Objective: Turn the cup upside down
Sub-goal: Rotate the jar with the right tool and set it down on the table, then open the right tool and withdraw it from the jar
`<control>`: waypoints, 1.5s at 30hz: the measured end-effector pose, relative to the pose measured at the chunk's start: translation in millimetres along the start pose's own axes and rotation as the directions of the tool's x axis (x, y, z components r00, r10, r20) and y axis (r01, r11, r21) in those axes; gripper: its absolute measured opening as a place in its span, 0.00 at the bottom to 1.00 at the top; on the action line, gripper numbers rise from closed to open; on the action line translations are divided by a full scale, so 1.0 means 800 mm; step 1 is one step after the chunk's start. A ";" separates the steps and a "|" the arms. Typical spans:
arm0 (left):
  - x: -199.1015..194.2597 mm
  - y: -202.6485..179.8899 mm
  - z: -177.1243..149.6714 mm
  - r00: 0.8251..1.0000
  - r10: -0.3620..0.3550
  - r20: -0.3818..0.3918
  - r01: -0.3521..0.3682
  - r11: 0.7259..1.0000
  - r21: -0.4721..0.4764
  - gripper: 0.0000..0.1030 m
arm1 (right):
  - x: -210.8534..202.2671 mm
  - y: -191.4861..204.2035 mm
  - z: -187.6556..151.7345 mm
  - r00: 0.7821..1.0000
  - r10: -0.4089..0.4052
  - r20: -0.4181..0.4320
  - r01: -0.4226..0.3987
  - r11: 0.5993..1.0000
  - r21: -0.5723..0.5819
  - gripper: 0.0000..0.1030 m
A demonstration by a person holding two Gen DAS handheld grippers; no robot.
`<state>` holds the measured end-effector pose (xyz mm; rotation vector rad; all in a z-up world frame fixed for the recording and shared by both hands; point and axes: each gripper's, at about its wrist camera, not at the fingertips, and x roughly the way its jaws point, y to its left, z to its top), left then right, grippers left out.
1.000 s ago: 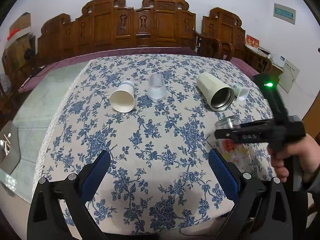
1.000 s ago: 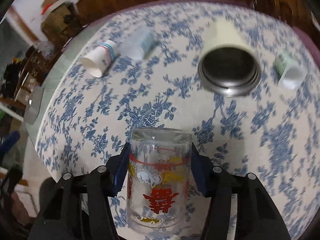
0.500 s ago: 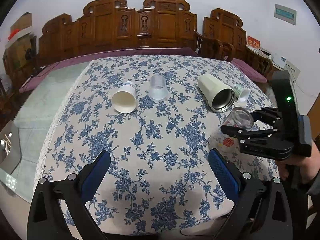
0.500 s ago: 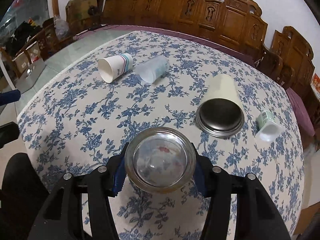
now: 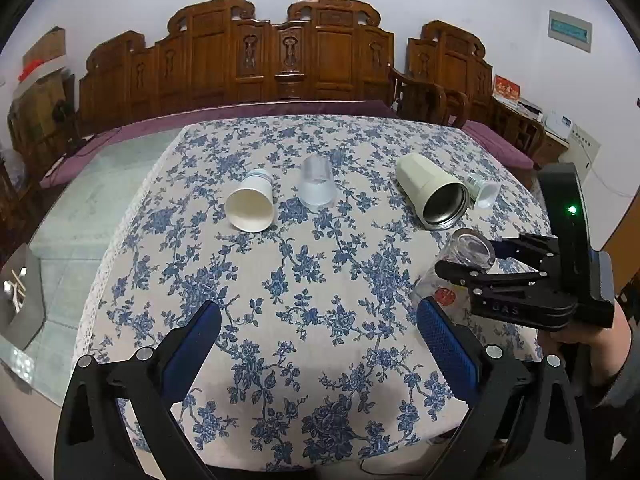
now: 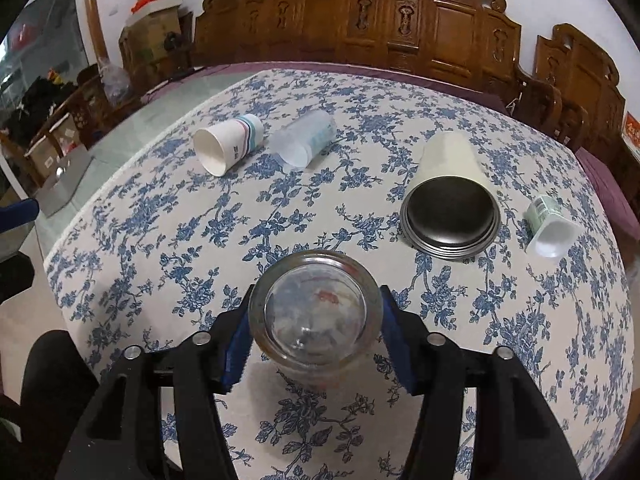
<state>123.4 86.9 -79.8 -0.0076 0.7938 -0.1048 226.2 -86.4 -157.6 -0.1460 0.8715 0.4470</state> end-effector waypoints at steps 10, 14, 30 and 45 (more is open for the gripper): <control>-0.010 -0.020 -0.003 1.000 0.000 0.004 -0.001 0.999 0.032 0.92 | -0.060 -0.011 -0.025 0.994 -0.024 0.105 0.016 0.997 0.076 0.91; -0.009 -0.029 -0.006 1.000 0.008 -0.007 -0.008 0.999 0.041 0.92 | -0.090 -0.016 -0.038 0.988 -0.042 0.146 0.026 0.994 0.107 0.97; -0.020 -0.069 -0.028 0.999 0.030 -0.028 -0.029 0.999 0.015 0.92 | -0.167 -0.032 -0.075 0.969 -0.113 0.219 0.072 0.979 0.189 0.97; -0.087 -0.117 -0.048 0.996 0.037 0.081 -0.037 0.999 -0.007 0.92 | -0.243 -0.046 -0.116 0.940 -0.161 0.300 0.093 0.970 0.226 0.97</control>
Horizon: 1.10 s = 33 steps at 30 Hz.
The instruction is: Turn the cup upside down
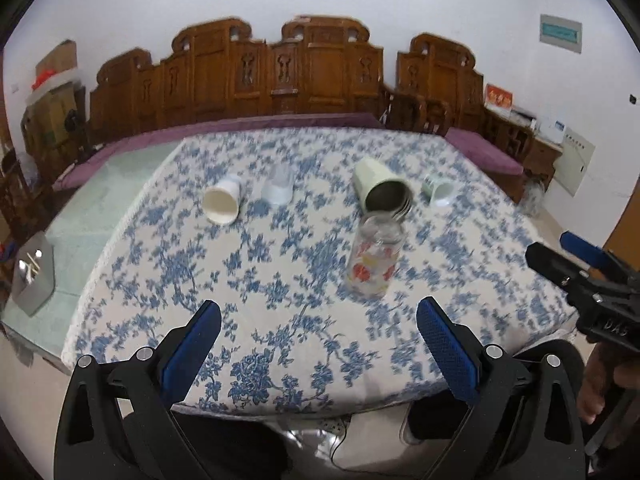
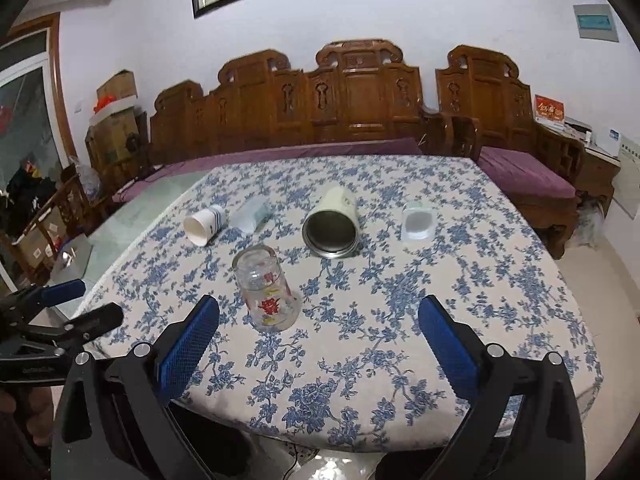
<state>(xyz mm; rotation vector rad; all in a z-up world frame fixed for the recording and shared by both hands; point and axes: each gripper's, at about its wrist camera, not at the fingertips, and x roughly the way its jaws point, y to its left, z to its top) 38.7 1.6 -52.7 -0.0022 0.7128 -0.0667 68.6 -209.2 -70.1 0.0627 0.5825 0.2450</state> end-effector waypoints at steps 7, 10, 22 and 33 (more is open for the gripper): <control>-0.078 -0.023 0.014 0.988 0.027 0.152 -0.032 0.999 0.026 0.92 | -0.075 0.003 0.019 0.989 -0.011 0.145 0.011 1.000 0.001 0.97; -0.102 -0.026 0.016 0.980 0.031 0.198 -0.036 0.999 0.022 0.92 | -0.105 0.007 0.027 0.979 -0.005 0.203 0.006 1.000 -0.002 0.97; -0.144 -0.021 0.015 0.960 0.042 0.278 -0.044 0.999 0.000 0.92 | -0.153 0.019 0.030 0.958 -0.017 0.287 0.026 0.999 -0.029 0.97; -0.148 -0.017 0.014 0.958 0.042 0.283 -0.041 0.999 -0.008 0.92 | -0.149 0.023 0.027 0.959 -0.013 0.282 0.023 0.999 -0.032 0.97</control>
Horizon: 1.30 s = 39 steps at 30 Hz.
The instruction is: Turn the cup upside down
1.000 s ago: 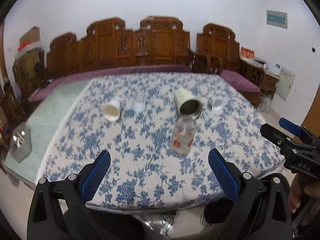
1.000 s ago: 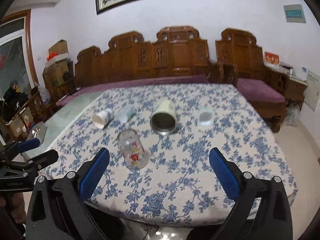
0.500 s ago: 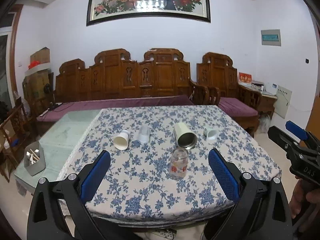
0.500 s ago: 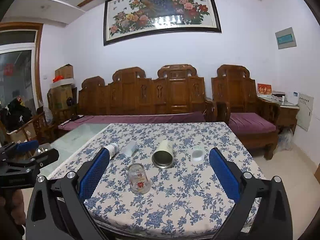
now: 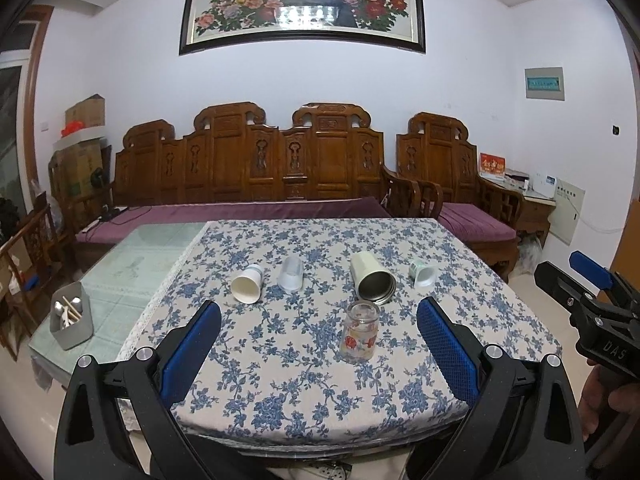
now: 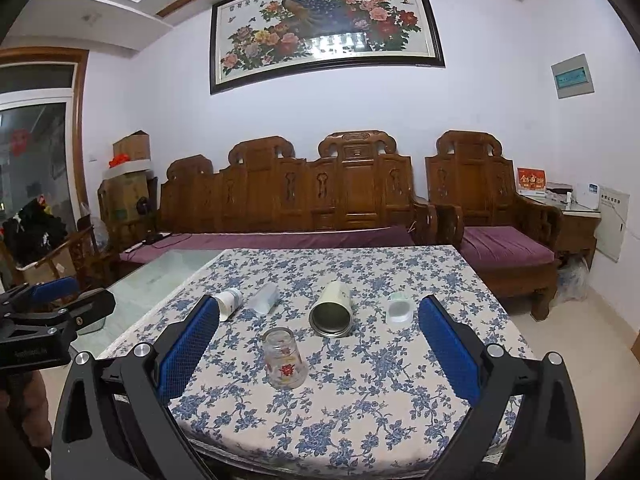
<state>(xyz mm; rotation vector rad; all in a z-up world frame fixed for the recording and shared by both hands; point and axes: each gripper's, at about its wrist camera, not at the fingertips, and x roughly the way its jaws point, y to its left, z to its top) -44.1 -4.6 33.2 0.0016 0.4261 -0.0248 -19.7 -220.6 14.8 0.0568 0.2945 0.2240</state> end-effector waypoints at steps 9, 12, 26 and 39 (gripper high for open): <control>-0.002 -0.001 0.000 1.000 -0.002 0.003 0.002 1.000 -0.003 0.92 | 0.000 0.003 -0.002 1.000 0.003 -0.004 -0.003 1.000 0.001 0.97; -0.002 -0.001 0.000 1.000 -0.002 0.003 0.002 1.000 -0.003 0.92 | 0.001 0.004 -0.002 1.000 0.002 -0.004 -0.002 1.000 0.002 0.97; -0.003 -0.002 0.000 1.000 -0.002 0.005 0.002 1.000 -0.004 0.92 | 0.001 0.004 -0.002 1.000 0.002 -0.004 -0.002 1.000 0.001 0.97; -0.003 -0.002 0.000 1.000 -0.001 0.005 0.001 1.000 -0.004 0.92 | 0.001 0.005 -0.002 1.000 0.002 -0.004 -0.002 1.000 0.002 0.97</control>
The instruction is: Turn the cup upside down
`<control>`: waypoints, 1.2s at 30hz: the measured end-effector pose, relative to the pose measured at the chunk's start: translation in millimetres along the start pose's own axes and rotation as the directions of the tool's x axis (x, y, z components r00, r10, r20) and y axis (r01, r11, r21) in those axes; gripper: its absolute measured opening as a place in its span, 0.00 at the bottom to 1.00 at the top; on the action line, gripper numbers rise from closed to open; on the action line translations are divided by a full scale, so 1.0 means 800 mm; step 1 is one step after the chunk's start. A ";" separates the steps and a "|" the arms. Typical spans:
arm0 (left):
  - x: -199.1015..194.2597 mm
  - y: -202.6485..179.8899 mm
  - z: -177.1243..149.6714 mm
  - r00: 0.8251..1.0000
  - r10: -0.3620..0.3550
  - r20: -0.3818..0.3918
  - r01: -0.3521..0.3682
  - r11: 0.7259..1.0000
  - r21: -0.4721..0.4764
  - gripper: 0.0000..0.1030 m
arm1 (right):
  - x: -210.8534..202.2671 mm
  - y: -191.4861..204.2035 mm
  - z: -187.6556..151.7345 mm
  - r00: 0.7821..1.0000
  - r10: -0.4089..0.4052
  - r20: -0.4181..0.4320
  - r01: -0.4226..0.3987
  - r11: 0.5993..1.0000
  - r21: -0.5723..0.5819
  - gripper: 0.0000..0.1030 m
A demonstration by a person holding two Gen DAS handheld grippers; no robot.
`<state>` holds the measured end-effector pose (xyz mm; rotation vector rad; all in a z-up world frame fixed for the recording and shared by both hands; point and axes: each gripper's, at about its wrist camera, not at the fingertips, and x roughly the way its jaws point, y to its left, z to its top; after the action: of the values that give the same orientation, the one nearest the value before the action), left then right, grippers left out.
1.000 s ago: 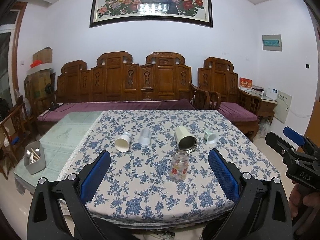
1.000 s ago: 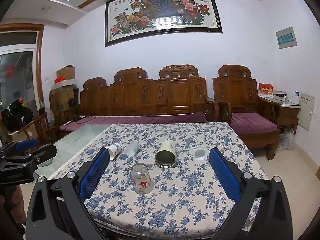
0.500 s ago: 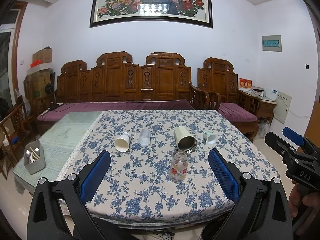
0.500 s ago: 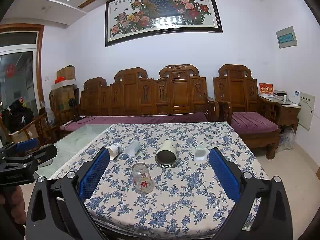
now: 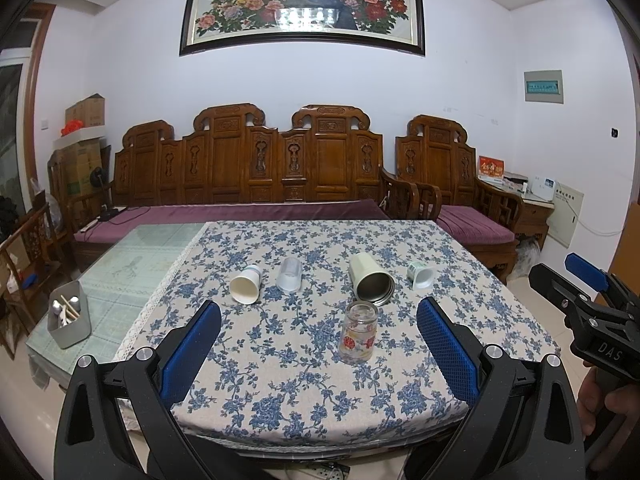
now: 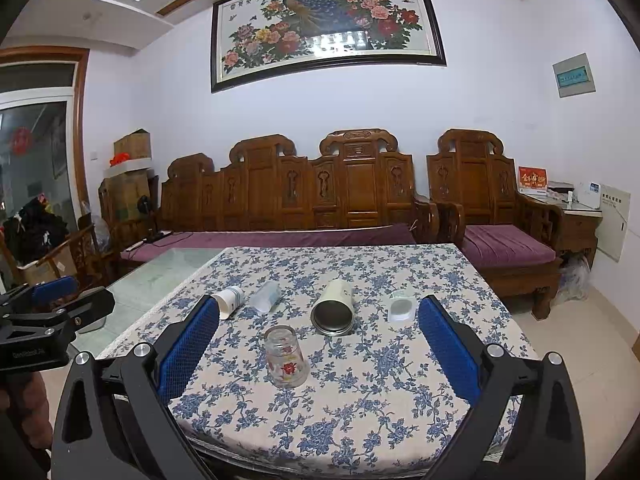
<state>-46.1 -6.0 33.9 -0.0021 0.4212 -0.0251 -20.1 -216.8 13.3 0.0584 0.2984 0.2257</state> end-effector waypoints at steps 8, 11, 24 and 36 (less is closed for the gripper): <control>0.000 0.000 0.000 1.000 -0.001 0.000 0.001 1.000 0.000 0.92 | 0.001 0.002 0.000 1.000 0.000 0.000 0.000 1.000 -0.003 0.97; 0.000 0.000 0.000 1.000 -0.001 0.001 0.001 1.000 0.000 0.92 | 0.001 0.002 0.000 1.000 0.000 0.000 0.000 1.000 -0.003 0.97; -0.003 -0.001 0.004 1.000 -0.002 0.009 0.002 1.000 -0.003 0.92 | 0.001 0.002 -0.001 1.000 0.002 -0.001 -0.002 1.000 -0.003 0.97; -0.003 -0.001 0.003 1.000 -0.002 0.009 0.002 1.000 -0.004 0.92 | 0.002 0.005 -0.001 1.000 0.005 -0.001 -0.005 1.000 -0.003 0.97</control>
<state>-47.4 -6.7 37.4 -0.0064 0.4124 -0.0265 -19.7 -212.6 12.5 0.0565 0.2992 0.2306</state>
